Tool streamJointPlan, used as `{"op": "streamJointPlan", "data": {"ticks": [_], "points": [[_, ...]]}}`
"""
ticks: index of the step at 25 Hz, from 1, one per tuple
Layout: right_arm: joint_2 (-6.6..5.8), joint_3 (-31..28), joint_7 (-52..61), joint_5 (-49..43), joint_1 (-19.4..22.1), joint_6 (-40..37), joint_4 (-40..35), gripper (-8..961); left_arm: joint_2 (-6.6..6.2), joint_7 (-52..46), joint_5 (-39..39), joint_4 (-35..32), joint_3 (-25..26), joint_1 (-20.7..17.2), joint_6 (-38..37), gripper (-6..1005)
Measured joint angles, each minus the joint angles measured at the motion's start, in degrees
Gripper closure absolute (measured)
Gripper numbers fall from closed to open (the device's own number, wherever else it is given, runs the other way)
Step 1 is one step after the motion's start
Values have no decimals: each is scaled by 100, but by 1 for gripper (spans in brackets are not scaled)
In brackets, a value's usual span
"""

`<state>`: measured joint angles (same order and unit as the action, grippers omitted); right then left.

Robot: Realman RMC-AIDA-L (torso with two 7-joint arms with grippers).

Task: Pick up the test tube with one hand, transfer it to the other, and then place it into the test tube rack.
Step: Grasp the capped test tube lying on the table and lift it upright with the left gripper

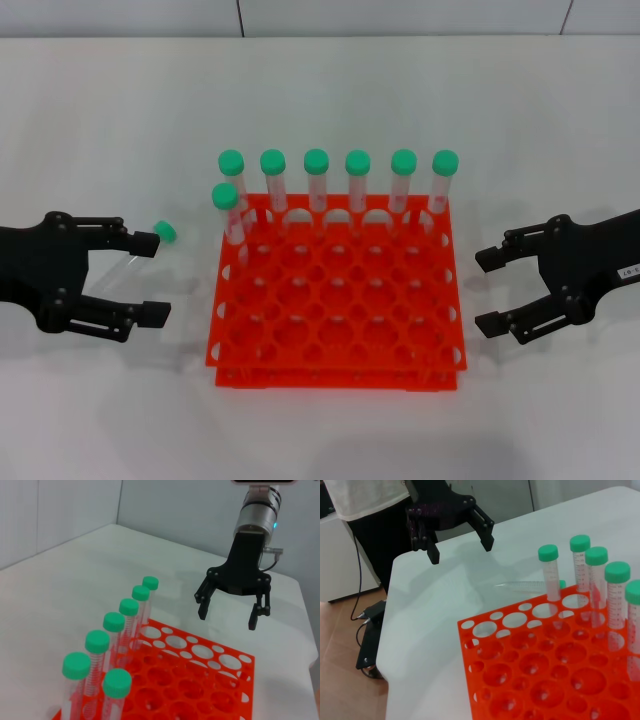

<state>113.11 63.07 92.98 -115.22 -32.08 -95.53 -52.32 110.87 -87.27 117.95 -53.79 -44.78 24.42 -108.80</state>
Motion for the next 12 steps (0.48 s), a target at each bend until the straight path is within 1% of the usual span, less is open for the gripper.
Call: {"op": "streamJointPlan", "data": {"ticks": [12], "points": [[0,-6,-43,0,-1,62,22,109,132,-68,-2,-65,10,34,213,125]]}}
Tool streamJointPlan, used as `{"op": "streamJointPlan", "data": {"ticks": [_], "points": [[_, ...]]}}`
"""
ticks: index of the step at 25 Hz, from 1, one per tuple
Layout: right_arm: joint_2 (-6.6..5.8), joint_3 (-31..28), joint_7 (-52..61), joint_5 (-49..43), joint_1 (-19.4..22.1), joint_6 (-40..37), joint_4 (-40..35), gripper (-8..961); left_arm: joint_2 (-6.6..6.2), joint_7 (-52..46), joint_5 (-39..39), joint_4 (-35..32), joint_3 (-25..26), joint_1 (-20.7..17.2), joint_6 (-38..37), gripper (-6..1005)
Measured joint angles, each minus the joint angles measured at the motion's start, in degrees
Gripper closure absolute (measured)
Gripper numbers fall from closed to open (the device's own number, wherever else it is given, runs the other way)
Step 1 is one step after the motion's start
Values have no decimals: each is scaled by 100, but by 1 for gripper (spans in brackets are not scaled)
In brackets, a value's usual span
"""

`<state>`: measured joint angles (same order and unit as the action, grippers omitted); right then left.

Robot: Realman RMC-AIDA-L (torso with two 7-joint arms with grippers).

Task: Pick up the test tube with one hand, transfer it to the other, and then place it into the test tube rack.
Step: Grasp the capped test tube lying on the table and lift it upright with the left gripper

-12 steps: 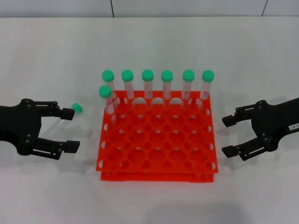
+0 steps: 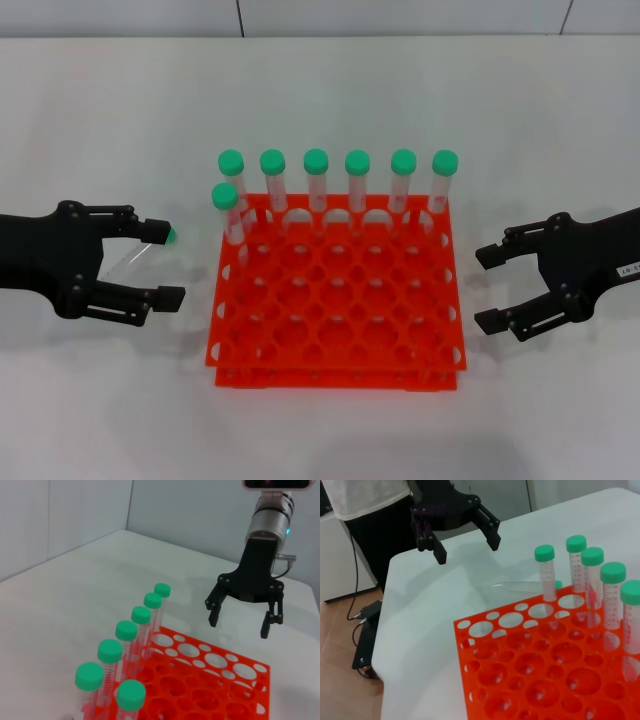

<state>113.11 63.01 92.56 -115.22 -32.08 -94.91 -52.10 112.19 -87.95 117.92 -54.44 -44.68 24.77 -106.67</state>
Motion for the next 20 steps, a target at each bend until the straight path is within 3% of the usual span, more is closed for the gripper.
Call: {"op": "streamJointPlan", "data": {"ticks": [13,20], "points": [[4,-4,-20,0,0,120,2,116,19,-368,2,-167,-3,3,132,125],[7,-10,-141,1,94,361,-23,120,58,-2119,5,-1131,40,-48,10,126]]}}
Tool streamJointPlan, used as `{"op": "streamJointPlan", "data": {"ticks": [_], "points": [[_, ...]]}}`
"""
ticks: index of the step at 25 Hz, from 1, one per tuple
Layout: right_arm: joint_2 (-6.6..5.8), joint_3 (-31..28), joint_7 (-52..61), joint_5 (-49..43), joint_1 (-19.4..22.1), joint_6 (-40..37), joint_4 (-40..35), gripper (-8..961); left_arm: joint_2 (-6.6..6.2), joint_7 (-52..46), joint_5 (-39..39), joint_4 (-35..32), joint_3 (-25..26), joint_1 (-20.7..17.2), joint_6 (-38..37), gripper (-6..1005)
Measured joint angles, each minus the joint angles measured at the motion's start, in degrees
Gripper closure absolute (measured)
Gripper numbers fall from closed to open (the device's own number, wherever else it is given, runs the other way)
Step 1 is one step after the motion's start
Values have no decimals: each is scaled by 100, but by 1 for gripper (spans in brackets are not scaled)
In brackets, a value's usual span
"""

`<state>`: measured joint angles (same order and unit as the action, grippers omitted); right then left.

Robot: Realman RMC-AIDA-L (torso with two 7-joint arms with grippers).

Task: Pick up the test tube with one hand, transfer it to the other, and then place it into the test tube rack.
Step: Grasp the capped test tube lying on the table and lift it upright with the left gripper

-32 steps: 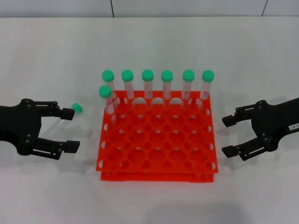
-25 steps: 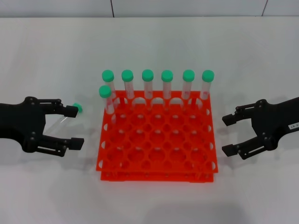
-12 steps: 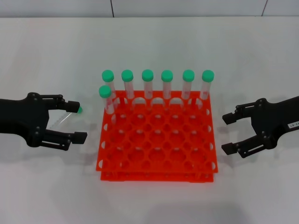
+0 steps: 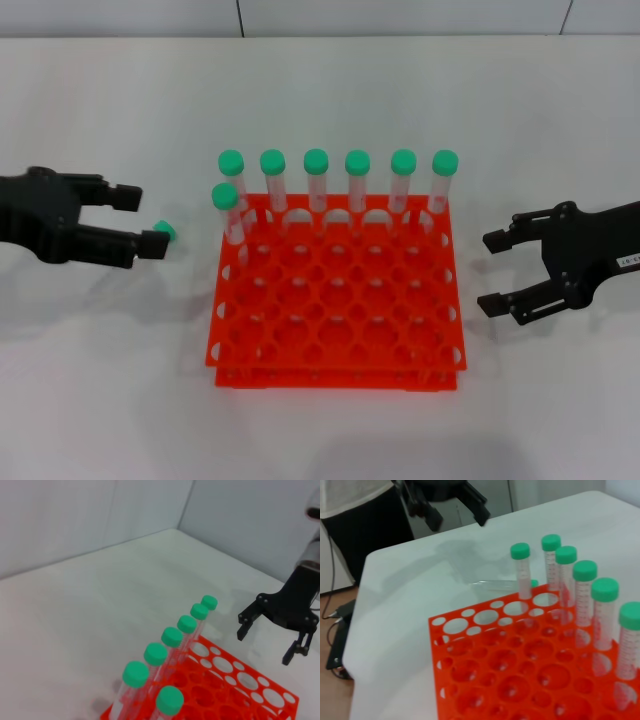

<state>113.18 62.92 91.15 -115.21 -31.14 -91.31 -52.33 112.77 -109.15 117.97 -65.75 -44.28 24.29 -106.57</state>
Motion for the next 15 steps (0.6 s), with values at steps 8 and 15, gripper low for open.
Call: {"op": "streamJointPlan", "data": {"ticks": [8,15], "points": [[131,-358,-606,132,193,110,-27,124,-189,-2238,923,-1002,-65,193,-367,126],[198,-501,-1203,926,460,79,40,127,-222,-2487,2472,-964,-101,692,-332,127]]}}
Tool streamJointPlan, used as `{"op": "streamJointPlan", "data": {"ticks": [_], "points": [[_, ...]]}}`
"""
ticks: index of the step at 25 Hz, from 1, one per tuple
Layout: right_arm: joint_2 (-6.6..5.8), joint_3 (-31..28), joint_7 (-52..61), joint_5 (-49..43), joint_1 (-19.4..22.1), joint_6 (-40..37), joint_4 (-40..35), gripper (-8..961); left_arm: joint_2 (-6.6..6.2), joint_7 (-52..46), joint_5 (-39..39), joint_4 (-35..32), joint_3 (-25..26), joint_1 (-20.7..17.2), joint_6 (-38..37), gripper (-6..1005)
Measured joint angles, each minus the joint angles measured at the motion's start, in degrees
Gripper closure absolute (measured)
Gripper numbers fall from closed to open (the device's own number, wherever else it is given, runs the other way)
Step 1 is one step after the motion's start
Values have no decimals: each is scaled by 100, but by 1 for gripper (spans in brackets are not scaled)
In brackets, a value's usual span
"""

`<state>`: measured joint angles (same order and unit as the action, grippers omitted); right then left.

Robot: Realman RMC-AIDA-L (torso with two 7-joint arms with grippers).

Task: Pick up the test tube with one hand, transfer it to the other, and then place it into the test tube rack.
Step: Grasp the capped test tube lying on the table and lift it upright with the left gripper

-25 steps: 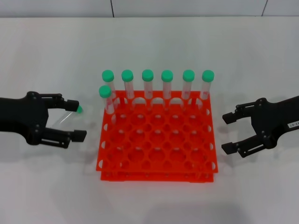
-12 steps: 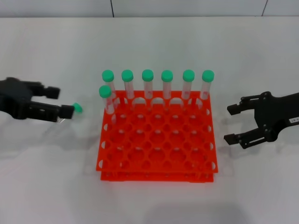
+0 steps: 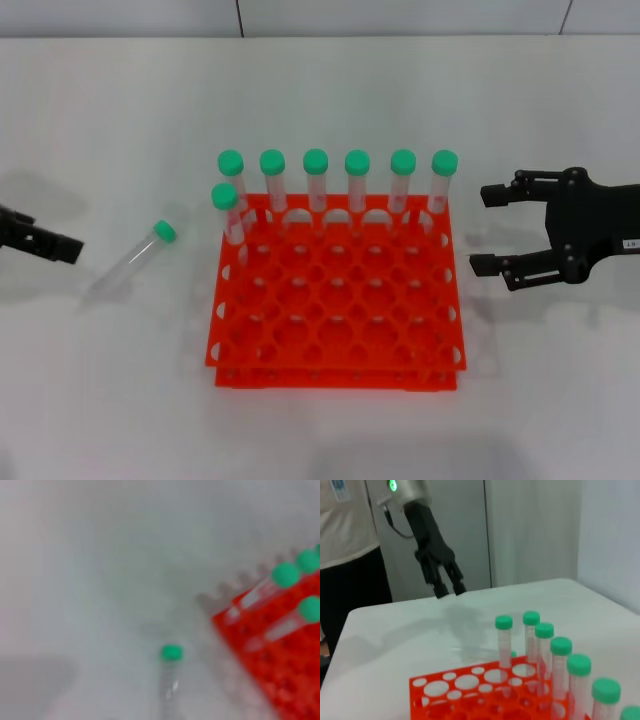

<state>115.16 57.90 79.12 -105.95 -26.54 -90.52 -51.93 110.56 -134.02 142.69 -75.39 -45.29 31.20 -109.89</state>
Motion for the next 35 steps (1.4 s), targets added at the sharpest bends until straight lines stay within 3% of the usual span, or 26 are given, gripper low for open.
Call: {"op": "streamJointPlan", "data": {"ticks": [7,14,18,25,35], "points": [[9,53,-190,172,26,14,256,131,186,57,849,536,-714,328,677,127],[6,60,-260,171,27,50,391,135,371,39,1573,1415,-859,764,1329,128],[5,42,-311,176,27,51,454,137,412,43,1686,1770,-1011,913,1501,128],[5,38,-352,181,27,55,462,141,538,-7,1948,1837,-1205,947,1622,128],[6,11,-387,181,39,33,517,146,571,-116,1958,1850,-1320,939,1684,129]]}}
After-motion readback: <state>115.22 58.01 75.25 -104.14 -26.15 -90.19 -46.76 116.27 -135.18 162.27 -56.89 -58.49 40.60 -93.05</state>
